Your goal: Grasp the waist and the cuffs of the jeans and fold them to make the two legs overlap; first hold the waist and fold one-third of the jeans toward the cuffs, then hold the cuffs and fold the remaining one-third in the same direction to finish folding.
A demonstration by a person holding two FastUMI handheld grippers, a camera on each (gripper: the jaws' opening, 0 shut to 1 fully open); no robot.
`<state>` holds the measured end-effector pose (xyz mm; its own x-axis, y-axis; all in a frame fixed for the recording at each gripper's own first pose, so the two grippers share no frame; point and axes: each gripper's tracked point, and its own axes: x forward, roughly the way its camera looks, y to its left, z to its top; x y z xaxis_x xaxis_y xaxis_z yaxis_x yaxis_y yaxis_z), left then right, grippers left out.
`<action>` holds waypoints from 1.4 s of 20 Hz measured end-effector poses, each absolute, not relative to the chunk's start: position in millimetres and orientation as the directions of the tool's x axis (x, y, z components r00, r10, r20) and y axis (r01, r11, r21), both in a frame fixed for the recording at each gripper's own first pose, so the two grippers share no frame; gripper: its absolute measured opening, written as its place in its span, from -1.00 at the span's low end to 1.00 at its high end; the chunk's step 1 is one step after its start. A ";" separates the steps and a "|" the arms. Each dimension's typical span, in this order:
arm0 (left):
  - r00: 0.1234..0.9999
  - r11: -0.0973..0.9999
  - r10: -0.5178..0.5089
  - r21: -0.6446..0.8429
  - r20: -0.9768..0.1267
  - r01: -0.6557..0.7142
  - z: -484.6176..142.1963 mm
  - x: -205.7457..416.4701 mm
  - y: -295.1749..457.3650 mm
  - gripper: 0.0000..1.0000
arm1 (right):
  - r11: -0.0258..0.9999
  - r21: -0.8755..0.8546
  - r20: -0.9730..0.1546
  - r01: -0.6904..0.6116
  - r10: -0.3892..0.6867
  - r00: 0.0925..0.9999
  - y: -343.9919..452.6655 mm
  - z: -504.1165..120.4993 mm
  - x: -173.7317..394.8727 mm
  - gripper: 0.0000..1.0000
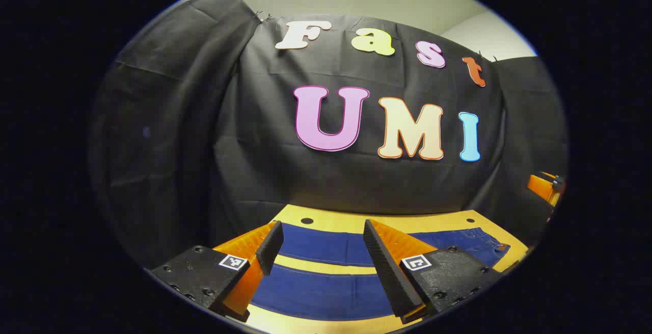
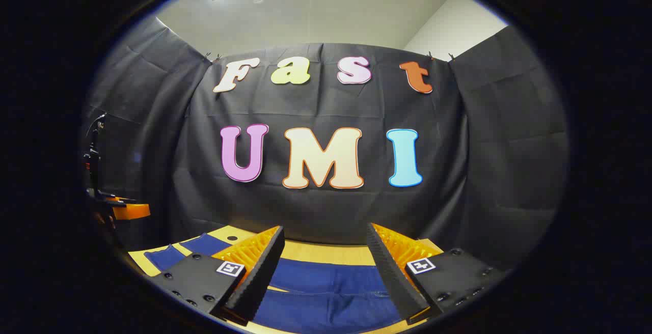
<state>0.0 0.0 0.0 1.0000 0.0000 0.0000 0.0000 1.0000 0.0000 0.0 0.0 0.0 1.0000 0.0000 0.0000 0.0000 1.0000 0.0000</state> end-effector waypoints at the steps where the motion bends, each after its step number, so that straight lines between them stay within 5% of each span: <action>1: 1.000 1.000 -0.001 -0.007 -0.007 0.000 -3.5 -0.5 1.0 0.88 | 1.000 -0.004 -0.007 0.002 -0.002 1.000 -0.5 -1.1 -0.9 1.00; 18: 0.981 0.992 -0.113 0.044 -0.156 0.121 -53.0 14.1 20.6 0.84 | 1.000 0.002 -0.071 -0.011 0.012 0.997 -2.0 -17.2 -2.7 0.98; 23: 0.915 0.971 -0.231 -0.020 -0.330 0.238 -106.7 10.1 42.8 0.88 | 0.999 -0.025 -0.161 -0.023 0.019 0.987 -9.1 -44.6 -5.5 0.98; 28: 0.759 0.919 -0.350 -0.047 -0.549 0.391 -174.2 -11.7 67.7 0.87 | 1.000 0.015 -0.219 -0.019 0.022 0.976 -8.4 -67.5 -15.4 1.00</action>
